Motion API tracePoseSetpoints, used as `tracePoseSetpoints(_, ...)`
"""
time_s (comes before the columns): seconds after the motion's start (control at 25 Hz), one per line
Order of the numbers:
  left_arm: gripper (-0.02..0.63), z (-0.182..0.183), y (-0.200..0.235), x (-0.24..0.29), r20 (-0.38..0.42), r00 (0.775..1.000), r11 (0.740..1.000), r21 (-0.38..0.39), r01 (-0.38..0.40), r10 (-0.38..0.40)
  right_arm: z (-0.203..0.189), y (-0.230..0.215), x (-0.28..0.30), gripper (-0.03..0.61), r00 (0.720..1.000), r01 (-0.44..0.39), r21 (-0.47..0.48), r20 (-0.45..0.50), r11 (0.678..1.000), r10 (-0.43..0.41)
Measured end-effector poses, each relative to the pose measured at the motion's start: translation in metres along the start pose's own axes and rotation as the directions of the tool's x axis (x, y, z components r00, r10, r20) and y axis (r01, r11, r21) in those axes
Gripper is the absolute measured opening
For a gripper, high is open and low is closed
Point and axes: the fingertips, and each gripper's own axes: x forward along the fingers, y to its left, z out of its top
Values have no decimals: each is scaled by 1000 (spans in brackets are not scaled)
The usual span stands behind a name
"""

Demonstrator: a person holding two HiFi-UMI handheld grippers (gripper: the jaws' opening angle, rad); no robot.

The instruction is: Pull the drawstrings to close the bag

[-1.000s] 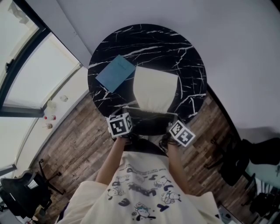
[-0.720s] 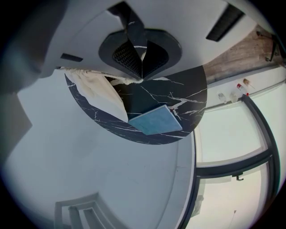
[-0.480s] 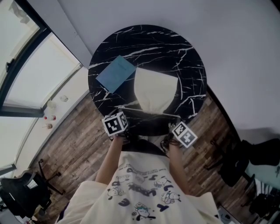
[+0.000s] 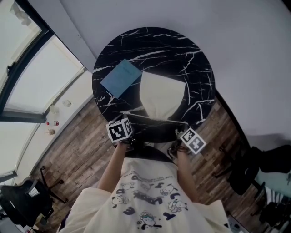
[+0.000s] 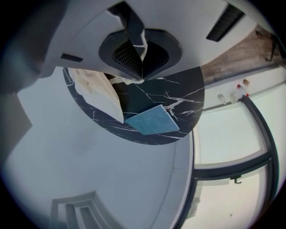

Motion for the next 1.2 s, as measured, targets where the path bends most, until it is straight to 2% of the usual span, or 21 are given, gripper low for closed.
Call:
tracePoseSetpoints(0.12, 46, -9, 0, 1, -26, 1000, 993, 117, 11, -8, -18, 1, 4, 17, 998, -27, -115, -65, 993, 19)
tracePoseSetpoints(0.24, 54, -20, 2, 4, -61, 998, 988, 153, 34, -25, -30, -1, 1, 20, 995, -14, -226, -103, 974, -10)
tracePoseSetpoints(0.28, 76, -23, 3, 4, -71, 997, 985, 168, 44, -33, -32, -2, 0, 25, 994, -13, -248, -109, 969, -14)
tracePoseSetpoints(0.32, 164, -26, 4, 4, -80, 996, 981, 185, 55, -41, -34, -2, -1, 51, 993, -18, -266, -114, 964, -13)
tracePoseSetpoints(0.36, 210, -27, 4, 3, -85, 995, 976, 206, 64, -47, -34, -1, -3, 159, 993, -26, -283, -120, 959, -9)
tracePoseSetpoints(0.44, 225, -25, 7, -1, -77, 996, 962, 267, 62, -43, -32, 3, -8, 230, 993, -38, -338, -118, 940, -2)
tracePoseSetpoints(0.52, 239, -19, 7, -6, -48, 999, 936, 350, 38, -22, -26, 14, -12, 235, 996, -53, -440, -93, 896, 14)
tracePoseSetpoints(0.6, 244, -12, -6, -8, -28, 999, 897, 439, 47, -38, -24, 38, -12, 235, 993, -110, -572, -94, 813, 68)
tracePoseSetpoints(0.72, 247, -9, -46, -3, -51, 991, 824, 550, 134, -128, -39, 84, -8, 235, 974, -227, -716, -183, 660, 137)
tracePoseSetpoints(0.8, 250, -15, -74, 1, -96, 977, 772, 599, 211, -193, -54, 102, -3, 235, 955, -294, -744, -261, 600, 144)
tracePoseSetpoints(0.88, 250, -27, -96, 4, -170, 956, 706, 646, 290, -237, -62, 111, 1, 229, 943, -327, -751, -303, 574, 142)
tracePoseSetpoints(0.92, 250, -34, -104, 6, -204, 948, 668, 673, 318, -245, -64, 113, 3, 195, 940, -332, -752, -312, 569, 137)
tracePoseSetpoints(1.0, 250, -45, -113, 12, -250, 942, 593, 732, 335, -224, -66, 115, 6, 155, 939, -334, -753, -322, 568, 125)
tracePoseSetpoints(1.04, 250, -48, -115, 15, -263, 943, 564, 755, 334, -206, -68, 115, 6, 140, 937, -336, -749, -328, 571, 121)
tracePoseSetpoints(1.12, 250, -53, -117, 20, -283, 942, 533, 777, 335, -180, -70, 112, 7, 121, 933, -343, -738, -342, 581, 115)
tracePoseSetpoints(1.2, 249, -58, -117, 25, -303, 939, 530, 776, 343, -164, -70, 109, 10, 108, 933, -339, -740, -343, 581, 108)
